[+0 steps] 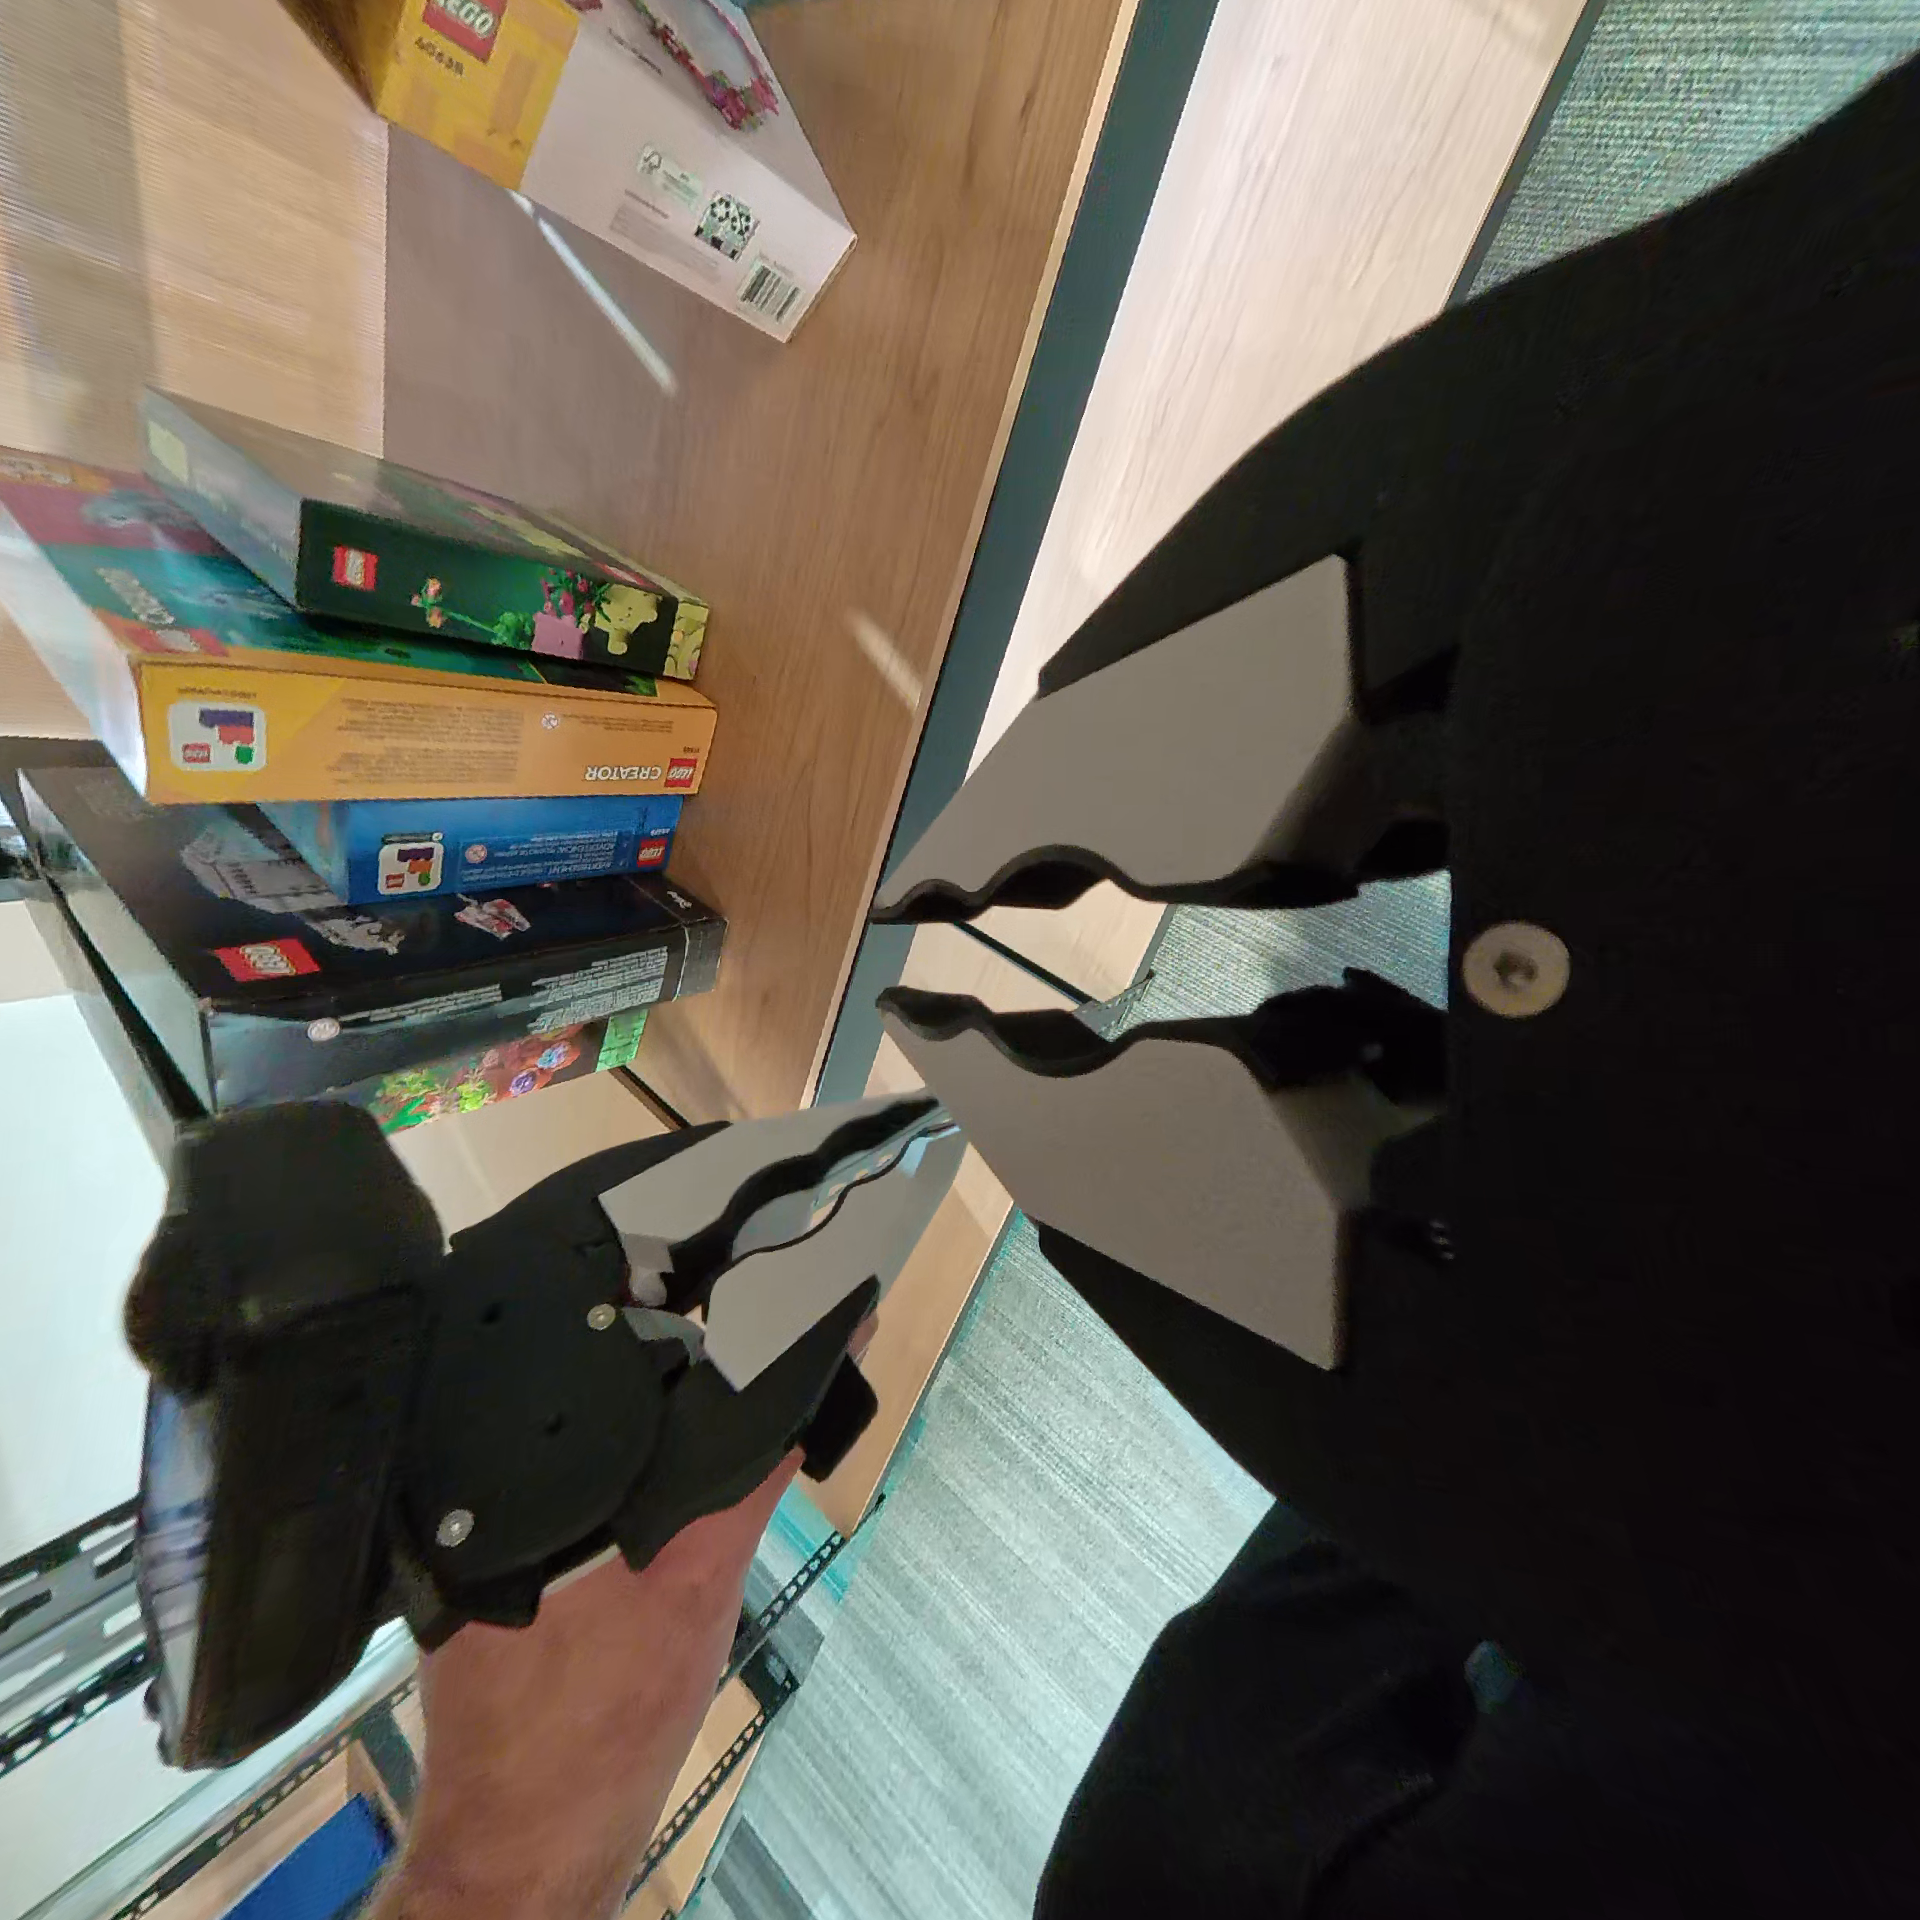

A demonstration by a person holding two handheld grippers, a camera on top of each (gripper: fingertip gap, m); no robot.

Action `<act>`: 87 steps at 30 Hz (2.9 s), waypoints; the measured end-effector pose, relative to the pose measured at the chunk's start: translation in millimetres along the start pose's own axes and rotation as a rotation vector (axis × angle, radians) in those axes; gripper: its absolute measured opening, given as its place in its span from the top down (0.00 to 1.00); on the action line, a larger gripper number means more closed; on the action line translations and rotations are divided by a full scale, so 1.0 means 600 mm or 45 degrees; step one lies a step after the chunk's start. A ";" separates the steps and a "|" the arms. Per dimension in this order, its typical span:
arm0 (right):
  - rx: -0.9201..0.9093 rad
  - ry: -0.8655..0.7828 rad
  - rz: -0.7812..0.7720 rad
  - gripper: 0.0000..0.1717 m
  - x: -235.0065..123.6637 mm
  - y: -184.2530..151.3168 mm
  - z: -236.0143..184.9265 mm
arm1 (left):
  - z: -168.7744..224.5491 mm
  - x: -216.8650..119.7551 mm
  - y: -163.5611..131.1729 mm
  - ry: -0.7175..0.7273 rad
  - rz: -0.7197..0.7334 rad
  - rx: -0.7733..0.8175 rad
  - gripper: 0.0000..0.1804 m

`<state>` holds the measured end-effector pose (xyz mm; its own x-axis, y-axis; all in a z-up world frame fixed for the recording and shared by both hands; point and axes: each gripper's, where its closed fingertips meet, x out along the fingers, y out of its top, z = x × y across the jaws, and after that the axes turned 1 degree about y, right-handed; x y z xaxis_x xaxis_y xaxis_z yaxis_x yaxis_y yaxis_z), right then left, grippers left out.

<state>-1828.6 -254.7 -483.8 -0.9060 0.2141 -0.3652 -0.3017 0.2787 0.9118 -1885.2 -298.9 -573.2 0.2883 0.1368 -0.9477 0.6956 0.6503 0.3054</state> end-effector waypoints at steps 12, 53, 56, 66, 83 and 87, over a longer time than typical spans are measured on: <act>0.014 -0.013 -0.016 0.97 -0.005 -0.008 -0.081 | -0.333 -0.175 -0.146 0.717 0.268 -0.905 0.39; 0.079 0.406 -0.096 0.82 0.139 -0.030 0.008 | -0.350 -0.154 -0.147 0.461 0.463 -1.670 0.42; 0.071 0.479 -0.117 0.82 0.169 -0.022 -0.012 | -0.321 -0.153 -0.152 0.438 0.451 -1.652 0.42; 0.052 0.575 -0.137 0.77 0.239 -0.011 -0.078 | -0.250 -0.153 -0.171 0.384 0.429 -1.593 0.43; 0.078 0.557 -0.102 0.77 0.255 0.002 -0.107 | -0.203 -0.159 -0.201 0.326 0.387 -1.513 0.43; 0.089 0.550 -0.091 0.74 0.264 0.010 -0.103 | -0.190 -0.158 -0.205 0.317 0.380 -1.508 0.43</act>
<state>-1992.1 -277.3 -524.7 -0.9290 -0.2152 -0.3012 -0.3608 0.3443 0.8668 -2072.9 -306.7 -531.1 0.1105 0.4485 -0.8869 -0.4332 0.8249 0.3632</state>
